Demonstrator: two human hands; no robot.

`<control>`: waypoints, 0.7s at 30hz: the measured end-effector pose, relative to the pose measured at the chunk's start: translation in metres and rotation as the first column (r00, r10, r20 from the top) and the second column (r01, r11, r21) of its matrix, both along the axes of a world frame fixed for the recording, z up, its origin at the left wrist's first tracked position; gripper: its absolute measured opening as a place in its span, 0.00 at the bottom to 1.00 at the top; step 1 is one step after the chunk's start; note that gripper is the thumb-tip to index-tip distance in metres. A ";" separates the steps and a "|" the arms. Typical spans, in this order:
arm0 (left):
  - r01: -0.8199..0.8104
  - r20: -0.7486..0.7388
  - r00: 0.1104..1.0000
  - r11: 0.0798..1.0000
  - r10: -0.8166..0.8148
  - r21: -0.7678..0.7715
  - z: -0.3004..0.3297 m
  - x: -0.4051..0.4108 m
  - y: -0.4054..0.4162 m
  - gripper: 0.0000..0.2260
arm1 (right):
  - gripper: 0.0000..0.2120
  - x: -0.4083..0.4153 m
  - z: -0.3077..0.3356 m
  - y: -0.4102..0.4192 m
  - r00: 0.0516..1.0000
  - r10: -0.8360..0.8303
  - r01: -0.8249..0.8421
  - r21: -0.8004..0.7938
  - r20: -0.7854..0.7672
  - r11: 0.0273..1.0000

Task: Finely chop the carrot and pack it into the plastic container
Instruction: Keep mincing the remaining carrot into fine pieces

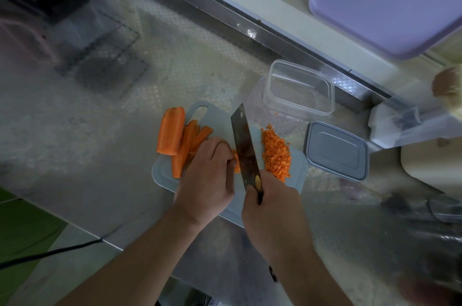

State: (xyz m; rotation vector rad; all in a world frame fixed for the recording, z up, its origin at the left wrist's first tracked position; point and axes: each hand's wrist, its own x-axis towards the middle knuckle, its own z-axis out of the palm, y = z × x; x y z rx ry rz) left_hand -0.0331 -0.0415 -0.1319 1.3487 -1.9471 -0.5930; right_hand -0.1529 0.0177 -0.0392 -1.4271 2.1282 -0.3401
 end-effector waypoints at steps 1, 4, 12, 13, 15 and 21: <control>0.000 0.006 1.000 1.000 0.000 0.006 0.000 0.000 0.000 0.07 | 0.13 0.000 0.000 0.000 1.000 -0.001 0.001 0.008 0.005 1.000; 0.002 0.027 1.000 1.000 -0.002 0.017 0.000 0.000 0.001 0.06 | 0.13 0.000 0.000 -0.001 1.000 -0.005 0.005 0.034 0.000 0.999; 0.011 0.067 0.998 1.000 -0.009 -0.029 0.002 -0.002 0.001 0.08 | 0.10 0.009 -0.008 -0.007 1.000 -0.010 0.011 0.108 -0.005 0.994; 0.018 0.064 0.998 0.999 -0.016 -0.033 0.003 -0.001 0.001 0.08 | 0.09 0.010 -0.009 -0.006 1.000 -0.020 0.020 0.083 0.005 0.996; 0.031 0.058 0.998 0.999 -0.028 -0.036 0.004 -0.001 0.001 0.07 | 0.07 0.012 -0.011 -0.002 0.999 -0.036 0.035 0.022 0.015 0.999; 0.022 0.059 0.998 0.999 -0.024 0.037 0.000 0.001 0.002 0.06 | 0.10 0.005 -0.007 0.005 0.999 -0.029 0.030 -0.038 0.036 0.999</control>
